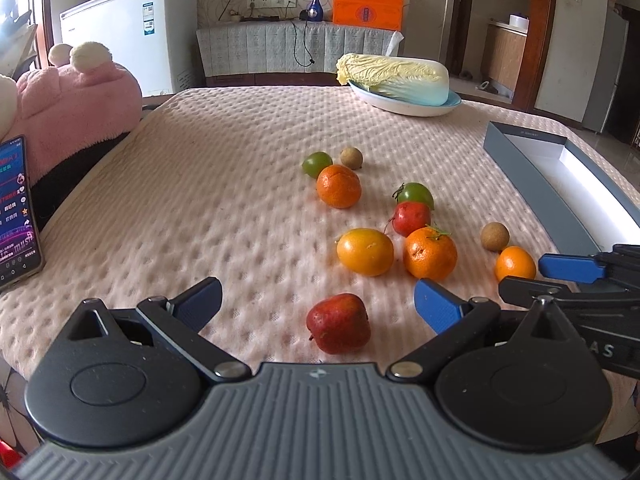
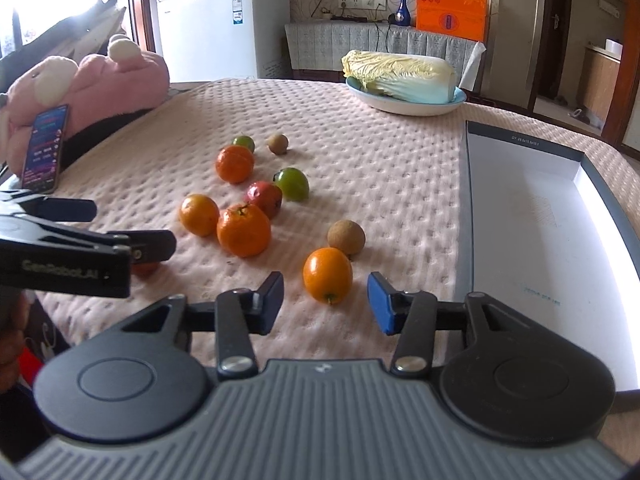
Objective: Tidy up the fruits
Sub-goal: 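Close the right gripper on the orange while the left gripper grasps the red apple, then carry the orange in the right gripper while the left carries the apple over the white box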
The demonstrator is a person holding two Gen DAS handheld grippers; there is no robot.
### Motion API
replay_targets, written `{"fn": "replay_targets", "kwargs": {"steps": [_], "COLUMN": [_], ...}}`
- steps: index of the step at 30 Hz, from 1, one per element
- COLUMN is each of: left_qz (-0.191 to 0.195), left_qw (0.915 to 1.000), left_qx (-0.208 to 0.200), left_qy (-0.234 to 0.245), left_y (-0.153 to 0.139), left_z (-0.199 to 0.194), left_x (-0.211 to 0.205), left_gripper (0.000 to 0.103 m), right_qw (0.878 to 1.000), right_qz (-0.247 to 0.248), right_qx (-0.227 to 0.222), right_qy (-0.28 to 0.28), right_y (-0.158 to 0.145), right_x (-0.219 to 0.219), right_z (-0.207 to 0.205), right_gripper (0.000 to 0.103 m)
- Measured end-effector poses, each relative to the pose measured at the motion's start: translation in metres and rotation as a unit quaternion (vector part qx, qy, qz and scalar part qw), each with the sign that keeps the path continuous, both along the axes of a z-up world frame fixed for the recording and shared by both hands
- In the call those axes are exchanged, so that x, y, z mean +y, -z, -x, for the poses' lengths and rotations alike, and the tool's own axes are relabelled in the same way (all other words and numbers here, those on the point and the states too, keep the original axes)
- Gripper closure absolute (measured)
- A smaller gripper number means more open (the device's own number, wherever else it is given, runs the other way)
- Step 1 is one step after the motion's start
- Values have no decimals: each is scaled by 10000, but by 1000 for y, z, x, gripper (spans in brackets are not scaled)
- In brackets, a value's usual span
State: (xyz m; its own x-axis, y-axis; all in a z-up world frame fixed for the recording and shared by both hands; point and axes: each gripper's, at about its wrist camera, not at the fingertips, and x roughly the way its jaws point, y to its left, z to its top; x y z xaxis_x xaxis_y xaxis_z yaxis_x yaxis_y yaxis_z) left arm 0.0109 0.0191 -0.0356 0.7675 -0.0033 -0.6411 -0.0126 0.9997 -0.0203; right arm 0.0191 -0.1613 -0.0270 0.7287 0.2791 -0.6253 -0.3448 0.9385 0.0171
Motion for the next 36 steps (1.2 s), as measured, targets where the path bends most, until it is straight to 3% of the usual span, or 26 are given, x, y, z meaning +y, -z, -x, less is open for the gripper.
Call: {"fn": "replay_targets", "kwargs": {"steps": [9, 11, 18, 28, 36], "left_qz": [31, 141, 177, 225, 261], "left_qw": [9998, 9996, 9990, 9986, 9988], "left_qx": [183, 227, 411, 475, 402], "left_qy": [10, 14, 67, 77, 126], "left_y": [5, 5, 8, 9, 5], "left_z": [-5, -4, -4, -7, -7], "left_x": [-1, 1, 0, 1, 2], "left_gripper": [5, 10, 11, 60, 63], "right_qw": [9999, 9999, 9998, 9997, 9997], "right_qz": [120, 86, 68, 27, 56], "right_qx": [105, 112, 195, 216, 189], "right_qy": [13, -6, -34, -86, -156], "right_y": [9, 9, 7, 3, 1], "right_x": [7, 6, 2, -3, -2], "right_z": [-13, -14, -11, -8, -4], "right_gripper": [70, 71, 71, 71, 71]}}
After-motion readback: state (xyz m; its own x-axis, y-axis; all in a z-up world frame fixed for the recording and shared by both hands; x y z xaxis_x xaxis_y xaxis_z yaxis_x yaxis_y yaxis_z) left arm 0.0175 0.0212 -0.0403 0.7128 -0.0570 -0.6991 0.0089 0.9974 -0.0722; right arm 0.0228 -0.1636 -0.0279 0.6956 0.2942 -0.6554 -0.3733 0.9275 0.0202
